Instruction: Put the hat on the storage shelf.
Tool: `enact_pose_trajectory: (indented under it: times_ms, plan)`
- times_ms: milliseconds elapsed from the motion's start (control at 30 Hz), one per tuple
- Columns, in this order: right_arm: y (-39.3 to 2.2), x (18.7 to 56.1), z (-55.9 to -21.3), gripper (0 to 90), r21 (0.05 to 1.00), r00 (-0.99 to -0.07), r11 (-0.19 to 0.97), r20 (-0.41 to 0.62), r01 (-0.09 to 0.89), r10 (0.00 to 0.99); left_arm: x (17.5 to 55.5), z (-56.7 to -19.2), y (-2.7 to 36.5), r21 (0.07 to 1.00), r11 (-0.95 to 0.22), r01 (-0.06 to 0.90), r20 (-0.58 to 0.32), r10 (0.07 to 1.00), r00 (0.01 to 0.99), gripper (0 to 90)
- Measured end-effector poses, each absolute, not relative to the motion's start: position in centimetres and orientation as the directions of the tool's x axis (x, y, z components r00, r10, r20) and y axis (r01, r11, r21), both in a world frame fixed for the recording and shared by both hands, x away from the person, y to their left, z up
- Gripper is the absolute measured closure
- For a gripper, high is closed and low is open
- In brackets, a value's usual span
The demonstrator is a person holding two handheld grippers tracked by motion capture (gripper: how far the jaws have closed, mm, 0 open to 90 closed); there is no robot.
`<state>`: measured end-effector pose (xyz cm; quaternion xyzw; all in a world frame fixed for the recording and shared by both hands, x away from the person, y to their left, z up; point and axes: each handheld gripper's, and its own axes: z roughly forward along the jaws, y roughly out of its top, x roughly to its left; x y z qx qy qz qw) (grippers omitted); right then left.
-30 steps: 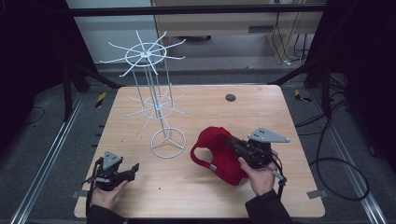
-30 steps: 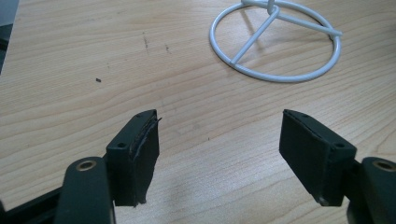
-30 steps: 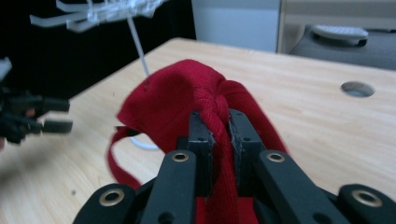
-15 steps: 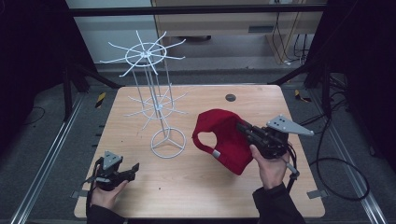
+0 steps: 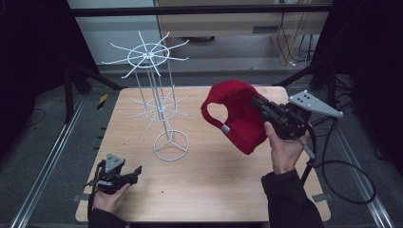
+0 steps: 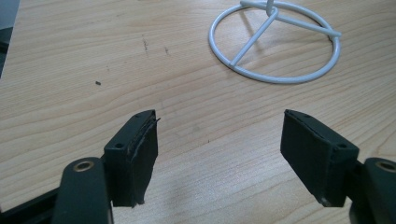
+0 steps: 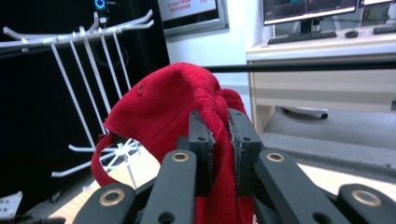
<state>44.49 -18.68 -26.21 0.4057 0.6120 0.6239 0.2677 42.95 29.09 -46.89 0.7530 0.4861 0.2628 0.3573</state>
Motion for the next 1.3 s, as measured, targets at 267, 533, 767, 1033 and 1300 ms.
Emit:
enact_pose_trajectory:
  times_ms: [267, 533, 767, 1033, 1300]
  plan:
    - [-17.9, 44.9, -23.8, 82.1, 0.983, -0.537, -0.133, 0.182, 0.129, 0.824, 43.0, -46.9, 29.1, 0.792, -0.273, 0.546, 0.048, 0.920, 0.390, 27.2]
    - [-16.4, 45.2, -20.2, 82.1, 0.986, -0.554, -0.151, 0.168, 0.078, 0.815, 43.0, -46.9, 29.1, 0.792, -0.277, 0.544, 0.051, 0.918, 0.392, 27.2]
    - [-15.4, 45.8, -17.5, 82.1, 0.985, -0.561, -0.167, 0.163, 0.044, 0.811, 43.0, -46.9, 28.9, 0.791, -0.284, 0.541, 0.057, 0.916, 0.397, 27.2]
    - [-14.3, 47.3, -16.0, 82.1, 0.985, -0.556, -0.172, 0.157, 0.026, 0.816, 43.0, -46.9, 29.0, 0.793, -0.278, 0.542, 0.053, 0.917, 0.395, 27.3]
    - [-13.4, 48.4, -15.3, 82.1, 0.985, -0.550, -0.174, 0.154, 0.016, 0.821, 42.9, -46.9, 28.9, 0.793, -0.284, 0.538, 0.056, 0.915, 0.400, 27.2]
